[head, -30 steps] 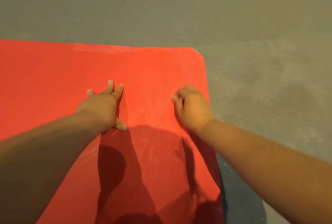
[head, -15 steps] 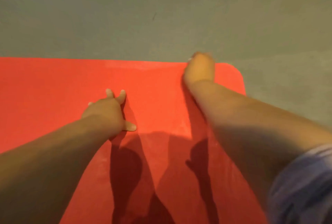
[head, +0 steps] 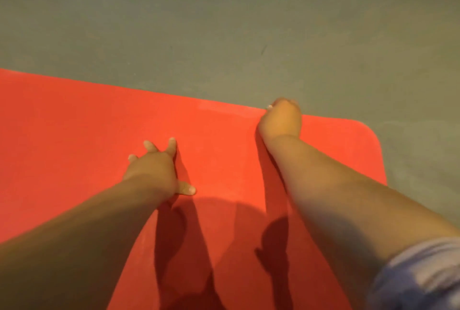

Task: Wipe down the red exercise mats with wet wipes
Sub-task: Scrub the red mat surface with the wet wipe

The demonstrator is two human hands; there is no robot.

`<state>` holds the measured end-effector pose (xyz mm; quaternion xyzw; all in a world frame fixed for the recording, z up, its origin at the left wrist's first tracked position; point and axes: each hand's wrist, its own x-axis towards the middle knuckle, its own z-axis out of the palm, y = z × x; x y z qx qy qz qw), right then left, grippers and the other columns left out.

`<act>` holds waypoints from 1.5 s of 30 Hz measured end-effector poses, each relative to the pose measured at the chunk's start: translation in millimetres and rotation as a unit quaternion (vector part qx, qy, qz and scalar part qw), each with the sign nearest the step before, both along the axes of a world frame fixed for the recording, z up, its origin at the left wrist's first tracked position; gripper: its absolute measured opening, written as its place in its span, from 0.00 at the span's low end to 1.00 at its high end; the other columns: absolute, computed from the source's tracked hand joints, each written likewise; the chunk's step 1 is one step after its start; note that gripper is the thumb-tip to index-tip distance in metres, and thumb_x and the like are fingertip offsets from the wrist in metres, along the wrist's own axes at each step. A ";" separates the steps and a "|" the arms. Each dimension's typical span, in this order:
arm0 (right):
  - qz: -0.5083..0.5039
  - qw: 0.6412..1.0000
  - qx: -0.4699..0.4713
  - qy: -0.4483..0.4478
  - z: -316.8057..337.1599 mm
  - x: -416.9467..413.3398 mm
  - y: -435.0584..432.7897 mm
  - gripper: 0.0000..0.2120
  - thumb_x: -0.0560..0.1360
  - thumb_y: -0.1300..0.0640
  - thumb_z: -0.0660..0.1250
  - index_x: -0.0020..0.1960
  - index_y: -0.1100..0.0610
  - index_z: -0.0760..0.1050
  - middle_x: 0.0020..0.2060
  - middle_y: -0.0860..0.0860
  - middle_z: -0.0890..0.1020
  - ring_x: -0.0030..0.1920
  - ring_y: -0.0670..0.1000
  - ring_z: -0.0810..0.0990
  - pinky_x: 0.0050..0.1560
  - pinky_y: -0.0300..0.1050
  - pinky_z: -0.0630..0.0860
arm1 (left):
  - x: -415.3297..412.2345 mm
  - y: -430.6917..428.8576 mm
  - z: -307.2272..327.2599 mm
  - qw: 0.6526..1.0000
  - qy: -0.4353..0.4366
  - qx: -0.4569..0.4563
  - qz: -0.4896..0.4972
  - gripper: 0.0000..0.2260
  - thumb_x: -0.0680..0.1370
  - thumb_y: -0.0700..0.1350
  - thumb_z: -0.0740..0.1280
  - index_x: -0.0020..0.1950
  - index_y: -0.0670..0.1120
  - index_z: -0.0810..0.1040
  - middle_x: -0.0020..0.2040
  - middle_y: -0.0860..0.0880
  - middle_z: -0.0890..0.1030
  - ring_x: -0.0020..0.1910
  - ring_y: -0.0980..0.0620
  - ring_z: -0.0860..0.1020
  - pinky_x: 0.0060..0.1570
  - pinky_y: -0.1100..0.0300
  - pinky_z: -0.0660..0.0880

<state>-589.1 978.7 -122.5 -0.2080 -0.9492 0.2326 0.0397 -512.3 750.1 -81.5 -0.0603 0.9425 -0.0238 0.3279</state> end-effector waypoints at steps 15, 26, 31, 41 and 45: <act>0.024 0.999 0.024 0.003 1.6 -8.5 12.5 0.11 0.77 0.59 0.62 0.52 0.64 0.79 0.52 0.64 0.80 0.53 0.61 0.78 0.52 0.49 0.72 | -8.6 -1.1 -7.5 1.000 -0.001 0.022 -0.015 0.60 0.60 0.66 0.76 0.78 0.53 0.39 0.75 0.31 0.42 0.73 0.33 0.59 0.72 0.39 0.52; 0.248 0.967 0.027 0.052 -2.2 -2.8 -76.0 0.10 0.78 0.59 0.61 0.54 0.61 0.78 0.54 0.59 0.78 0.55 0.59 0.76 0.57 0.46 0.67 | -11.2 0.0 -7.2 0.999 0.002 0.007 -0.033 0.61 0.59 0.67 0.76 0.78 0.54 0.39 0.75 0.31 0.43 0.73 0.35 0.61 0.71 0.37 0.55; 0.043 0.999 0.012 0.028 3.7 61.8 69.1 0.11 0.76 0.57 0.65 0.48 0.65 0.81 0.46 0.65 0.81 0.50 0.63 0.78 0.52 0.53 0.72 | -11.4 5.6 -0.1 0.999 -0.001 0.009 -0.030 0.61 0.58 0.66 0.77 0.78 0.54 0.40 0.75 0.30 0.44 0.72 0.33 0.61 0.69 0.37 0.60; 0.418 0.908 0.001 -0.030 8.2 211.4 -49.6 0.08 0.73 0.61 0.63 0.49 0.57 0.79 0.47 0.56 0.78 0.52 0.59 0.75 0.56 0.48 0.67 | 17.7 -8.1 -5.1 0.995 0.041 0.026 -0.092 0.50 0.66 0.67 0.70 0.79 0.53 0.46 0.77 0.35 0.48 0.71 0.30 0.60 0.71 0.40 0.58; 0.457 0.889 -0.014 0.018 11.9 217.8 8.7 0.05 0.73 0.63 0.69 0.47 0.60 0.82 0.42 0.58 0.81 0.46 0.59 0.78 0.51 0.52 0.70 | 32.7 -18.2 -10.8 0.990 -0.009 0.004 -0.143 0.59 0.59 0.70 0.72 0.77 0.58 0.38 0.77 0.40 0.40 0.72 0.25 0.50 0.69 0.40 0.58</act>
